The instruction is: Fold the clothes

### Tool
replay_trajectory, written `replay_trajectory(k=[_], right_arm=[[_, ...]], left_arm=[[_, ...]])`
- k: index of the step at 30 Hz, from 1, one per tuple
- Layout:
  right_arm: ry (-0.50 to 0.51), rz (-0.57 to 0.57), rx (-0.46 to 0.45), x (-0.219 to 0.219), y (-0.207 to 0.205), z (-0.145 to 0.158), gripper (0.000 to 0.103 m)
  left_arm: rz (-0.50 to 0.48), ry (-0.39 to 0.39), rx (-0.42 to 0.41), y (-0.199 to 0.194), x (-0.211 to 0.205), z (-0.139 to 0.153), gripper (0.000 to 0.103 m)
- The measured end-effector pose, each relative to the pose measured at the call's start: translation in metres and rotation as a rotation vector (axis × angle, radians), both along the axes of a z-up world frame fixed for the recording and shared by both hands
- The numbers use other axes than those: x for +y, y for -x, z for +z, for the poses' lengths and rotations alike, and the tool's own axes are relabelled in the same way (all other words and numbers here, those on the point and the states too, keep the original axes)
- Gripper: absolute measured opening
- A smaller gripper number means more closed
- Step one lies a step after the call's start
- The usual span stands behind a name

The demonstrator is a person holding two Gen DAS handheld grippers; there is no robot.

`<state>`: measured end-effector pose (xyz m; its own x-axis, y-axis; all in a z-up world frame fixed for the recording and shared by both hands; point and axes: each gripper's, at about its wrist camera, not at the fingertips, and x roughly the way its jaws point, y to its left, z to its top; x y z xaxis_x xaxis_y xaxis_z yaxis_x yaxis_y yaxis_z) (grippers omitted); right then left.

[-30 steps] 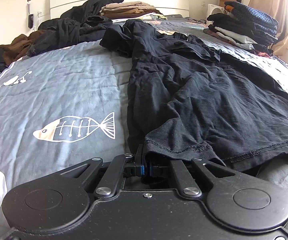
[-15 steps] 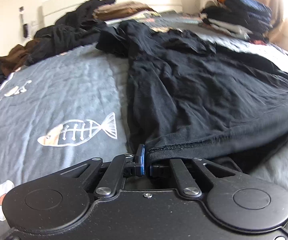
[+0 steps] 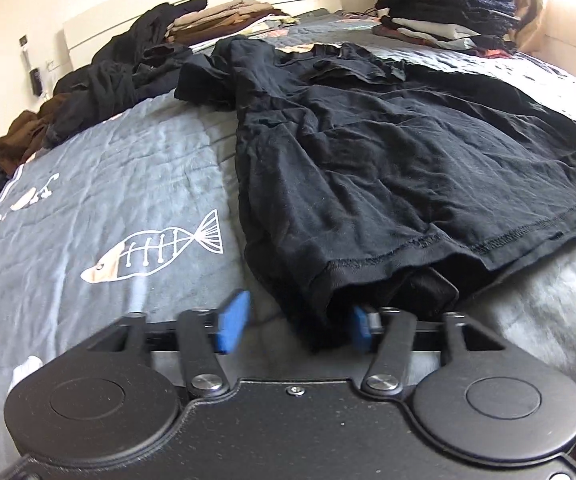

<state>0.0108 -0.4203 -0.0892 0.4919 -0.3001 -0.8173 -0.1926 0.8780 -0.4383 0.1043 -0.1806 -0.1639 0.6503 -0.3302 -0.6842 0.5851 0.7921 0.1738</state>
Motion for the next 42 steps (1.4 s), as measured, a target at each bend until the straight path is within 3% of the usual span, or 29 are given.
replay_trajectory(k=[4, 9, 13, 15, 20, 24, 28, 32, 34, 42], right_arm=[[-0.002, 0.027, 0.028, -0.005, -0.007, -0.007, 0.063], [0.026, 0.097, 0.103, 0.004, -0.018, -0.029, 0.063], [-0.003, 0.107, 0.066, 0.014, -0.013, -0.017, 0.063], [-0.075, 0.101, 0.016, 0.02, -0.013, -0.003, 0.063], [-0.377, 0.099, -0.134, 0.05, -0.028, 0.024, 0.064], [-0.521, 0.149, -0.221, 0.09, -0.058, 0.028, 0.067], [-0.679, 0.165, -0.205, 0.123, -0.105, 0.013, 0.071], [-0.814, 0.209, -0.07, 0.147, -0.142, -0.012, 0.072], [-0.777, 0.27, -0.053, 0.161, -0.14, -0.016, 0.072], [-0.442, 0.544, -0.063, 0.208, -0.103, -0.034, 0.072]], left_arm=[[-0.011, 0.024, 0.008, -0.001, 0.006, 0.006, 0.056], [-0.051, -0.004, 0.002, 0.008, -0.006, -0.001, 0.056], [-0.051, 0.066, 0.013, 0.014, -0.002, 0.006, 0.056], [-0.033, 0.112, 0.052, 0.009, 0.003, 0.009, 0.056], [0.039, 0.269, 0.141, -0.006, 0.015, 0.017, 0.056], [0.059, 0.263, 0.144, -0.006, 0.014, 0.015, 0.056], [0.087, 0.316, 0.173, -0.01, 0.028, 0.018, 0.056], [0.091, 0.315, 0.18, -0.007, 0.036, 0.018, 0.057], [0.08, 0.319, 0.179, -0.003, 0.038, 0.019, 0.057], [0.121, 0.309, 0.184, 0.0, 0.045, 0.015, 0.057]])
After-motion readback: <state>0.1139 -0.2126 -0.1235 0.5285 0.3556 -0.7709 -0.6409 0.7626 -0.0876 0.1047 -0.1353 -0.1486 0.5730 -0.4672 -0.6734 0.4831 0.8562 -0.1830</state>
